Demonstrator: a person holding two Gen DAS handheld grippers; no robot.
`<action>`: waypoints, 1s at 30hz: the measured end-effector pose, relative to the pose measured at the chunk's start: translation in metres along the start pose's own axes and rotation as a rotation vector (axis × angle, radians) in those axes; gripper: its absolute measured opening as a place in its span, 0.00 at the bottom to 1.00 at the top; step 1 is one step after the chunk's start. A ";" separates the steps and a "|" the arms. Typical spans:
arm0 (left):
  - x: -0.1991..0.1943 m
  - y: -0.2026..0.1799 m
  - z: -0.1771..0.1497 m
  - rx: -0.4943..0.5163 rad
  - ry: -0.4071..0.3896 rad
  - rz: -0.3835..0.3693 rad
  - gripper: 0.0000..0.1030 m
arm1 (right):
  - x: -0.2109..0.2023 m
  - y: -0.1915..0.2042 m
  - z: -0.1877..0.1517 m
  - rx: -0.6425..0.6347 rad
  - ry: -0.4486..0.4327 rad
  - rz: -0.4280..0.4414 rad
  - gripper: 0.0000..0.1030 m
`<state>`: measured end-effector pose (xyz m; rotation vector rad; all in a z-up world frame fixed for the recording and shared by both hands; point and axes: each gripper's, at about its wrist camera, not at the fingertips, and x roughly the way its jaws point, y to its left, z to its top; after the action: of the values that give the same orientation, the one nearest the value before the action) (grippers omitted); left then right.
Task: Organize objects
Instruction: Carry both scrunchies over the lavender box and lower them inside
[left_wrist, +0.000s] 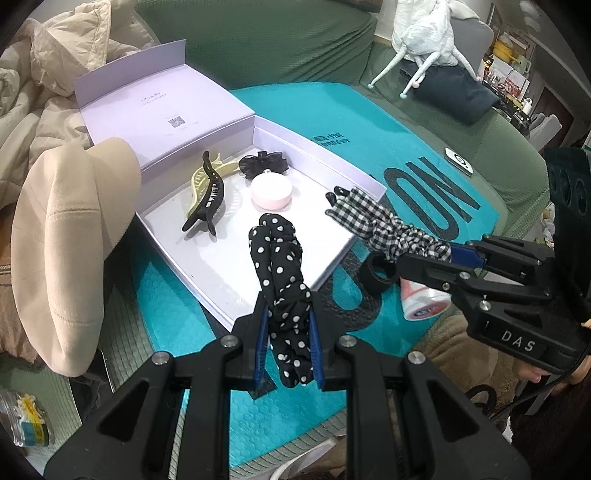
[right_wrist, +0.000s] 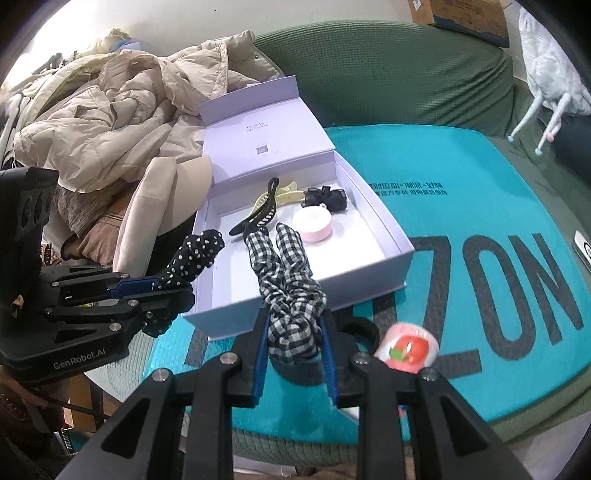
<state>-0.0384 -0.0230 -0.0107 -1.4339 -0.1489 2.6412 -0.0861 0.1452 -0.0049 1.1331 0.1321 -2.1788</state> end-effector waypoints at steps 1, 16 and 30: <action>0.002 0.002 0.002 0.002 0.003 -0.004 0.17 | 0.003 0.001 0.003 -0.005 0.002 0.000 0.24; 0.026 0.027 0.032 0.009 0.024 0.003 0.17 | 0.040 0.000 0.040 -0.027 0.034 -0.001 0.24; 0.050 0.040 0.053 0.021 0.045 0.002 0.17 | 0.070 -0.006 0.069 -0.037 0.050 -0.005 0.24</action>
<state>-0.1130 -0.0557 -0.0289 -1.4865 -0.1149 2.6014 -0.1653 0.0880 -0.0162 1.1683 0.1972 -2.1445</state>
